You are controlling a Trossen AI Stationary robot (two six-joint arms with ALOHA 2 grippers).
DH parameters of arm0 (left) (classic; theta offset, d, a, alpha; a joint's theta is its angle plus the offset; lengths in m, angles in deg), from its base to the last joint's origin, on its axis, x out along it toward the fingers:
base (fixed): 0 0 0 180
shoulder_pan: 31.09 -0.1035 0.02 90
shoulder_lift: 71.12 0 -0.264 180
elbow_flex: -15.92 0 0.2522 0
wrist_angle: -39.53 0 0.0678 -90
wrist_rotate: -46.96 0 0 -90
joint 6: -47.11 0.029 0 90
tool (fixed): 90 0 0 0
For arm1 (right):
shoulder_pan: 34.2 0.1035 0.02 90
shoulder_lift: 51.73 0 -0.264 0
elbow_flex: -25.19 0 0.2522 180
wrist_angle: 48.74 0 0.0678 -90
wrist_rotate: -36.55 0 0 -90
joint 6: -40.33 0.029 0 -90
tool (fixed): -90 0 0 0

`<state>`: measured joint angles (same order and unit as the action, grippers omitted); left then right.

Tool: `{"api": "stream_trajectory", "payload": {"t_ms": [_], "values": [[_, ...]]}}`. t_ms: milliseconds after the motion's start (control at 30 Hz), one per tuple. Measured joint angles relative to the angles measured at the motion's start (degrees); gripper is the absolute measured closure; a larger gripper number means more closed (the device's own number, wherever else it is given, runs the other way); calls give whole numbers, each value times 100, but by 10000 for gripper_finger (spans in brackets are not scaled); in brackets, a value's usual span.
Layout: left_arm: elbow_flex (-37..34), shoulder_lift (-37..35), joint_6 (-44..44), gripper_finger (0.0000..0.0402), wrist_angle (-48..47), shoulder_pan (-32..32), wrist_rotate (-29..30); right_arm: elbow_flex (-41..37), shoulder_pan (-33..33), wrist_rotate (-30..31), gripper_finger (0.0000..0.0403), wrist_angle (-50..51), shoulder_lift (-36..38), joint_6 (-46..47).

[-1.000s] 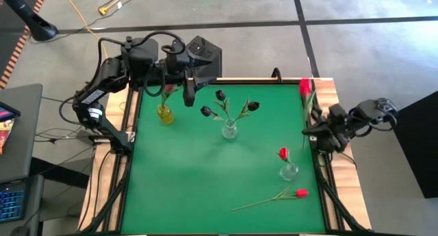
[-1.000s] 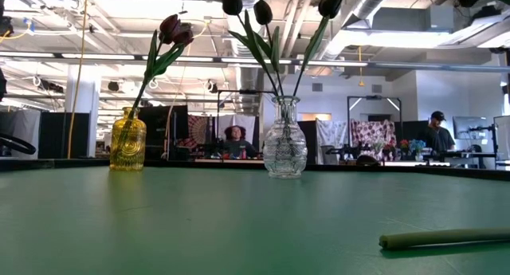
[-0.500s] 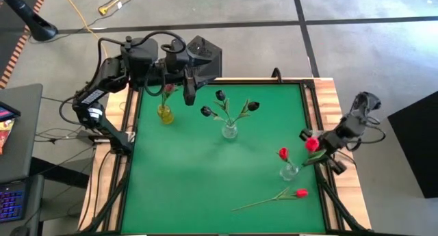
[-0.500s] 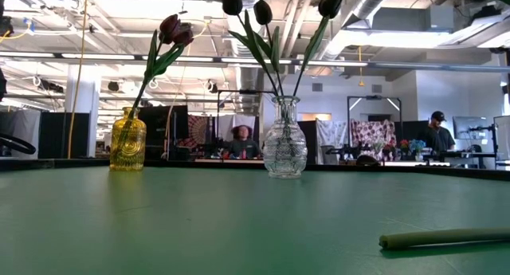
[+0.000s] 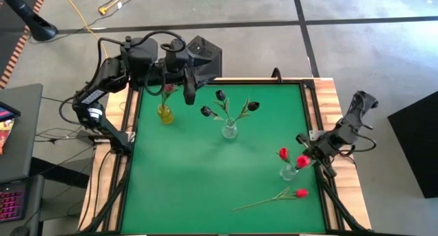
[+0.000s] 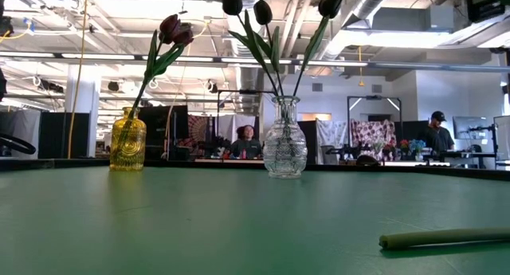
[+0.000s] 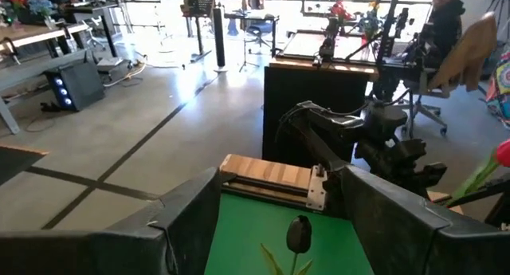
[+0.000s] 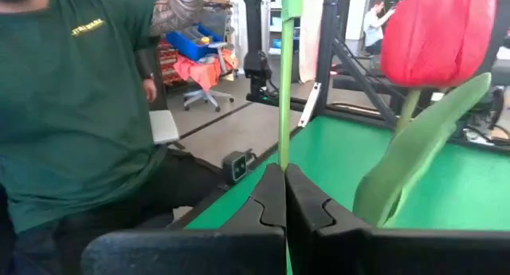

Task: Sort flowers into vase by color
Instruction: Put the top red flower into the right transparent vase

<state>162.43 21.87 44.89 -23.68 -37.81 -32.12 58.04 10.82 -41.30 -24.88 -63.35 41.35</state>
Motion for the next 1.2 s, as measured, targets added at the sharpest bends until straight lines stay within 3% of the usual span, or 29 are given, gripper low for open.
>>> {"api": "stream_trajectory", "payload": {"t_ms": [633, 900, 1200], "values": [[0, 0, -59, 150, 6, 0, 6, -256, -1, -4, 385, 514, 17, 225], [0, 0, -109, 150, 6, 0, 48, -256, -2, -8, 314, 442, 20, 497], [0, 0, -148, 150, 6, 0, 48, -256, -2, -10, 264, 482, 20, 562]]}}
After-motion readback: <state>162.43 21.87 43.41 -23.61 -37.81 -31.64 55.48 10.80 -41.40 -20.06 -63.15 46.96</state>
